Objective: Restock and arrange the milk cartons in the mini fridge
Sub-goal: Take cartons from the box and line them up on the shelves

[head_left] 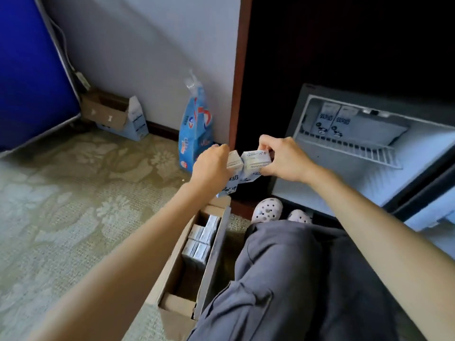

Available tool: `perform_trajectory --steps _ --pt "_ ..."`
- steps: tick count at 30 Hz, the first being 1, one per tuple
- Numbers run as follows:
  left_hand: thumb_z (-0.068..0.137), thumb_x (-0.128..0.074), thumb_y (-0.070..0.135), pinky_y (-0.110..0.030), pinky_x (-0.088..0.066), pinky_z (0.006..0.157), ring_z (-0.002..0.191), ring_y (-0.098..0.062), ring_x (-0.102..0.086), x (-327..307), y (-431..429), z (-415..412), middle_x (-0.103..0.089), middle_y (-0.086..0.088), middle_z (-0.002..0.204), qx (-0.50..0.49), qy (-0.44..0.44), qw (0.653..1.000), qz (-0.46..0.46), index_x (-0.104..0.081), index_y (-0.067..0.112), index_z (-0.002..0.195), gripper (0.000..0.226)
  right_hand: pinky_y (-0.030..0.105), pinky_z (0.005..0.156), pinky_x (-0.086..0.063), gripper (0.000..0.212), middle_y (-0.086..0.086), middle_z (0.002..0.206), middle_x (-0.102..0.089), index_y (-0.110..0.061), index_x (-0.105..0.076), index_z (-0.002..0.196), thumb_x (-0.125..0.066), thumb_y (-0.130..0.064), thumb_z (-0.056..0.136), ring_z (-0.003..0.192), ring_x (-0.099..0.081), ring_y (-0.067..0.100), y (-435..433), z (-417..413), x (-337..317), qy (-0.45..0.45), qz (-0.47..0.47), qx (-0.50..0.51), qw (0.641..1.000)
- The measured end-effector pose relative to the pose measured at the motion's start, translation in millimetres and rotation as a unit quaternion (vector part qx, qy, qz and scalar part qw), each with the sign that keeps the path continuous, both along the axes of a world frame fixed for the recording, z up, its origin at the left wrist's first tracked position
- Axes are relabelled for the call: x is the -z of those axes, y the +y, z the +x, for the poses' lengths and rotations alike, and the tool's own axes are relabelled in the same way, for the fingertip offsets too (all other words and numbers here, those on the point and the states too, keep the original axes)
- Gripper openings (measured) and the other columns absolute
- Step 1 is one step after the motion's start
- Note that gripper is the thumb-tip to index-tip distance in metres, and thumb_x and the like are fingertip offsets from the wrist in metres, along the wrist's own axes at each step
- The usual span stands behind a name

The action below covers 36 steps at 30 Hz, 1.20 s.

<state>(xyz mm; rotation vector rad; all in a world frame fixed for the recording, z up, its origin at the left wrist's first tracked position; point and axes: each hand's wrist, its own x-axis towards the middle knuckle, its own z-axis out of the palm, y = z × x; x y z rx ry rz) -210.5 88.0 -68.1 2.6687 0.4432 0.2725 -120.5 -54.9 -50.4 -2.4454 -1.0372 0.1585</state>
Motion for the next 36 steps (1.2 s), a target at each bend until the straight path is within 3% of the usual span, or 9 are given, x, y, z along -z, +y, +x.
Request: perform_trajectory --steps 8,16,20,24,26,28,30,33,36 --pt "0.088 -0.059 0.014 -0.039 -0.044 0.085 0.107 -0.032 -0.054 -35 -74 80 -0.052 -0.013 0.118 0.127 -0.027 0.991 0.020 -0.052 0.005 0.122 0.036 0.027 0.050 -0.039 0.029 0.016 0.086 -0.067 -0.010 -0.047 0.081 -0.074 -0.005 0.073 0.076 -0.062 0.029 -93 48 -15 -0.051 0.056 0.137 0.988" --pt "0.090 -0.053 0.010 -0.037 -0.047 0.089 0.109 -0.032 -0.054 -26 -144 172 -0.051 -0.013 0.122 0.204 -0.018 0.979 0.025 -0.050 0.007 0.126 0.036 0.018 0.046 -0.027 0.022 0.012 0.087 -0.062 -0.001 -0.050 0.095 -0.066 -0.004 0.080 0.076 -0.048 0.019 -170 107 19 -0.161 0.047 0.261 0.951" --pt "0.090 -0.053 0.008 -0.039 -0.045 0.091 0.109 -0.032 -0.054 -11 -161 214 -0.050 -0.014 0.123 0.220 -0.005 0.975 0.033 -0.049 0.006 0.124 0.035 0.025 0.059 -0.028 0.022 0.020 0.097 -0.064 0.001 -0.050 0.098 -0.061 0.001 0.080 0.082 -0.058 0.033 -189 149 38 -0.173 0.061 0.318 0.930" --pt "0.087 -0.053 0.003 -0.038 -0.046 0.087 0.107 -0.032 -0.054 6 -166 250 -0.053 -0.014 0.120 0.219 0.001 0.975 0.024 -0.052 0.003 0.121 0.033 0.026 0.059 -0.029 0.024 0.022 0.099 -0.062 0.004 -0.051 0.101 -0.060 0.005 0.079 0.085 -0.060 0.038 -193 191 57 -0.189 0.077 0.331 0.922" --pt "0.085 -0.054 0.002 -0.038 -0.047 0.085 0.105 -0.033 -0.055 14 -166 265 -0.054 -0.014 0.118 0.205 0.005 0.979 0.005 -0.053 0.003 0.119 0.034 0.028 0.057 -0.028 0.025 0.020 0.101 -0.063 0.004 -0.052 0.103 -0.060 0.003 0.080 0.088 -0.060 0.037 -191 208 63 -0.181 0.090 0.348 0.915" --pt "0.083 -0.055 0.003 -0.038 -0.049 0.085 0.104 -0.033 -0.055 20 -167 279 -0.055 -0.015 0.117 0.192 0.010 0.981 -0.024 -0.054 0.002 0.119 0.036 0.033 0.056 -0.040 0.025 0.017 0.099 -0.067 0.001 -0.054 0.103 -0.064 0.001 0.080 0.088 -0.063 0.037 -189 224 70 -0.157 0.135 0.361 0.909" --pt "0.082 -0.057 0.002 -0.035 -0.049 0.082 0.101 -0.031 -0.055 25 -168 290 -0.056 -0.014 0.115 0.194 0.016 0.980 -0.040 -0.055 0.002 0.118 0.036 0.036 0.067 -0.052 0.030 0.013 0.099 -0.071 -0.006 -0.059 0.105 -0.069 0.000 0.077 0.088 -0.067 0.031 -186 236 74 -0.103 0.212 0.380 0.894" --pt "0.081 -0.060 0.004 -0.034 -0.052 0.079 0.097 -0.029 -0.056 33 -171 301 -0.057 -0.013 0.113 0.207 0.028 0.976 -0.054 -0.056 0.004 0.117 0.037 0.027 0.083 -0.051 0.044 0.000 0.109 -0.068 -0.013 -0.059 0.117 -0.073 -0.006 0.076 0.097 -0.064 0.016 -186 256 75 -0.010 0.295 0.398 0.868" --pt "0.080 -0.061 0.005 -0.037 -0.054 0.081 0.099 -0.030 -0.057 40 -173 309 -0.058 -0.013 0.112 0.210 0.033 0.975 -0.065 -0.055 0.006 0.117 0.037 0.043 0.093 -0.052 0.041 0.006 0.114 -0.068 -0.014 -0.058 0.115 -0.073 -0.012 0.077 0.105 -0.064 0.024 -188 277 79 0.062 0.345 0.395 0.849"
